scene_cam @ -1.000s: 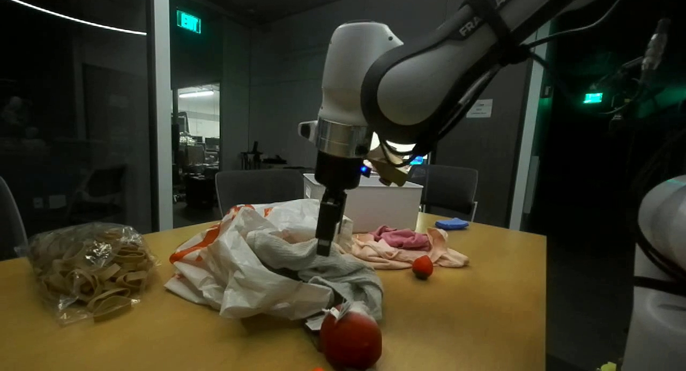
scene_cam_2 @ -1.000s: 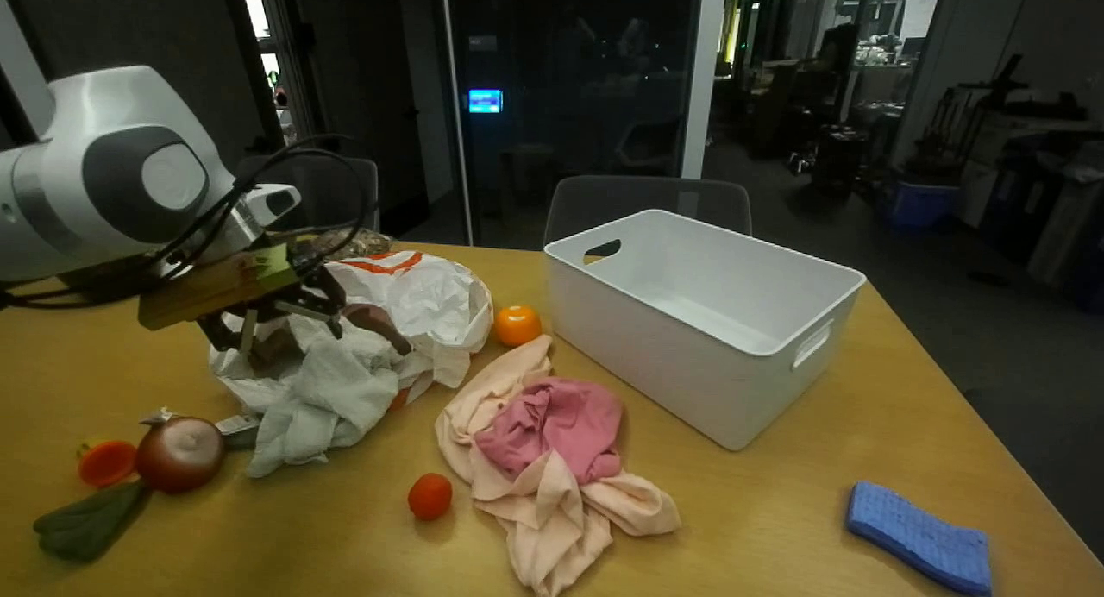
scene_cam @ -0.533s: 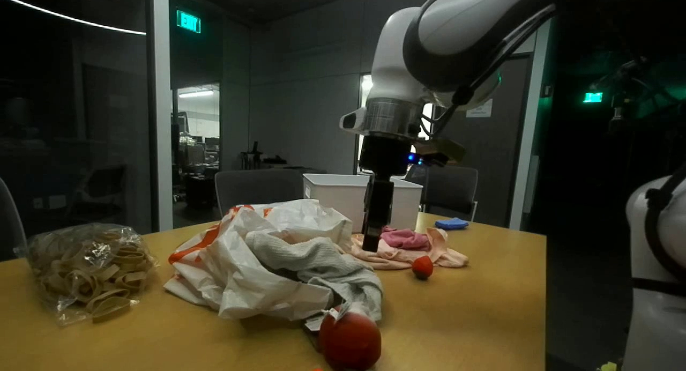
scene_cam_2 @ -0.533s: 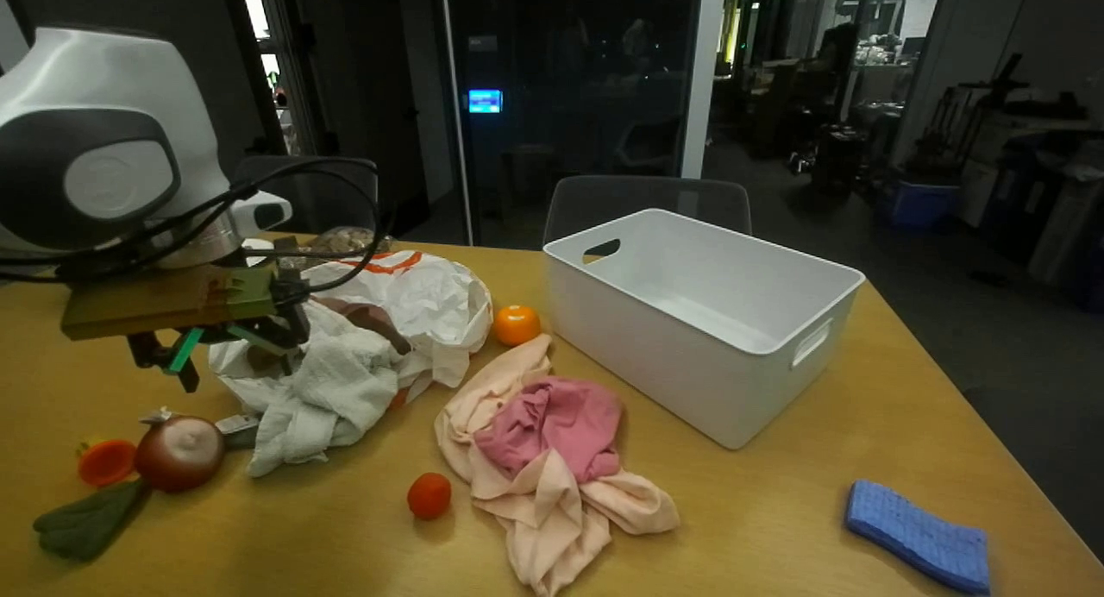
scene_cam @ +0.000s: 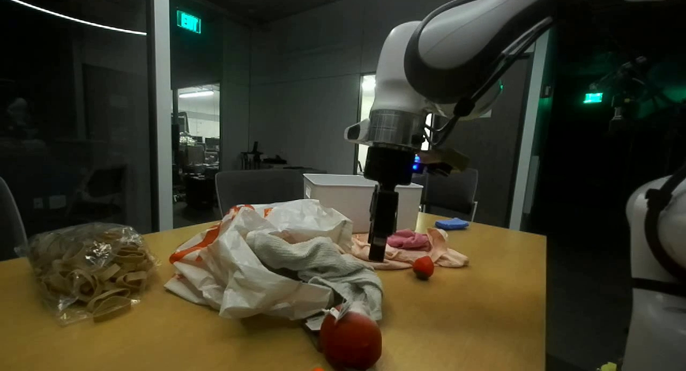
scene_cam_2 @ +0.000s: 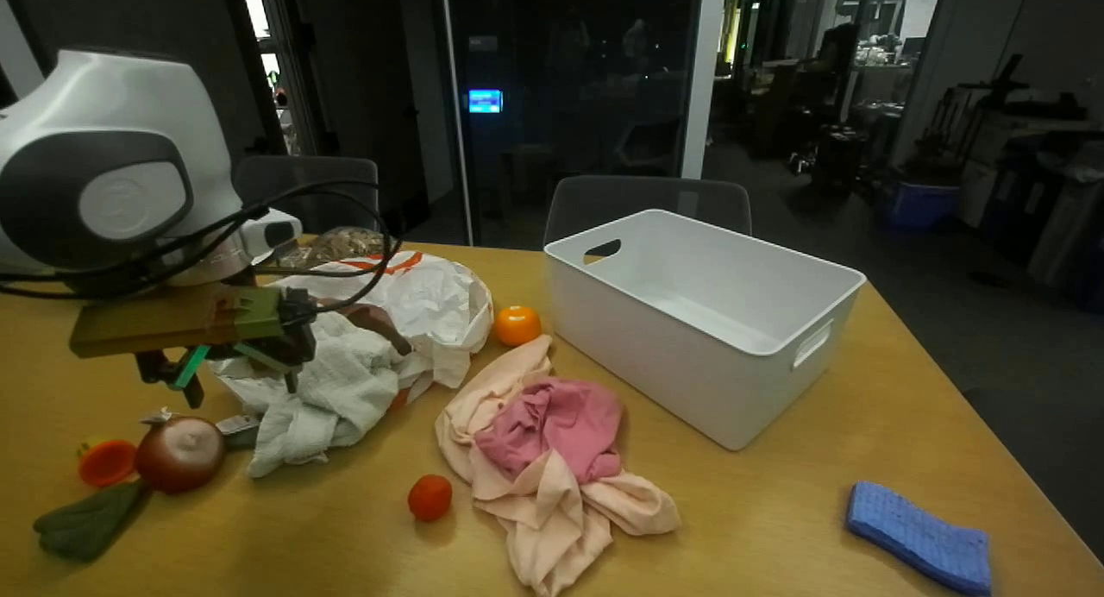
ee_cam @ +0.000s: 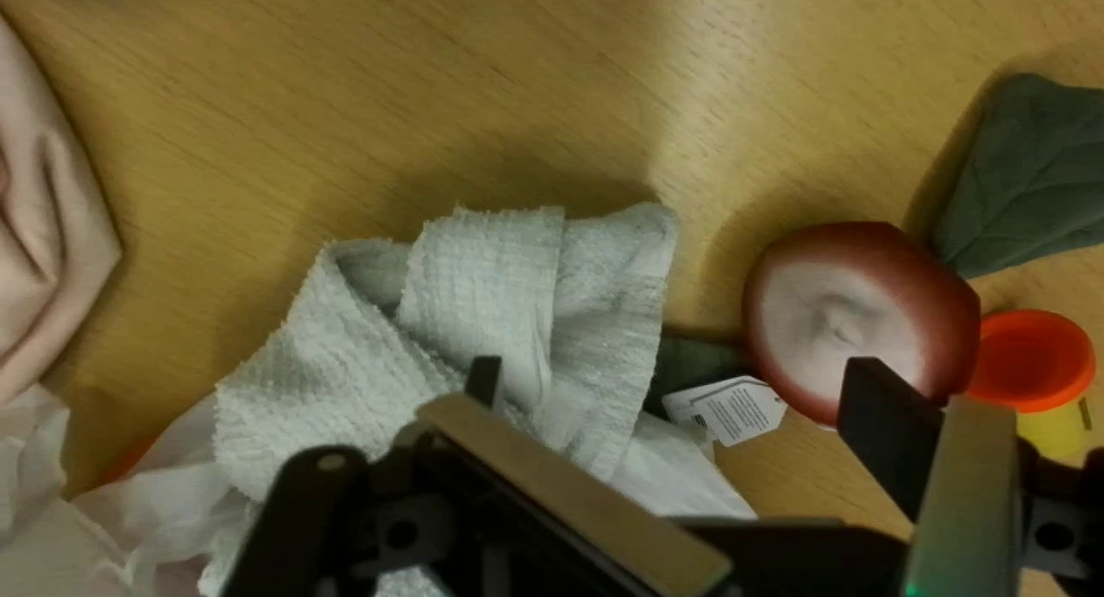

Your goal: Put the brown plush toy and towel in the plastic

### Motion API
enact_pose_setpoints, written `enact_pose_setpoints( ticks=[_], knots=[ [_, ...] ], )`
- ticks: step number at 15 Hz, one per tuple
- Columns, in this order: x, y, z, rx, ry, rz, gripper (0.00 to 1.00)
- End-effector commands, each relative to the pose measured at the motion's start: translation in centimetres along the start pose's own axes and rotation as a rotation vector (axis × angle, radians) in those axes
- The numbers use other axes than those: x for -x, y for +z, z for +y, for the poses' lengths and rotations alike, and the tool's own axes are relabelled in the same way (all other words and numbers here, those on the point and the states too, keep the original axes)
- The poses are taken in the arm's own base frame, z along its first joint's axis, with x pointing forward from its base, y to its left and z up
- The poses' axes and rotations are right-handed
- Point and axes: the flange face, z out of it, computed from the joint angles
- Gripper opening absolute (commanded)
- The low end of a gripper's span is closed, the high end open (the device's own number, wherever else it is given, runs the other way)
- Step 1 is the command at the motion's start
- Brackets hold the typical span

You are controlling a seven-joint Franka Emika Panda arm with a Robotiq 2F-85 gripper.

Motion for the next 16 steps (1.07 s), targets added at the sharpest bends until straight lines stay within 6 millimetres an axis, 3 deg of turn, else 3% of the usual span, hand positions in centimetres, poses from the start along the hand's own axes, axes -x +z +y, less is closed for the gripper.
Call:
enact_pose_setpoints(
  ticks=[1,8,16],
  knots=[
    [1.2,0.9,1.8,-0.016,0.035,0.016,1.00],
    [1.0,3.9,3.8,-0.044,0.003,0.039,1.00],
    [0.0,8.2,4.4,-0.020,-0.044,0.045,1.00]
  ],
)
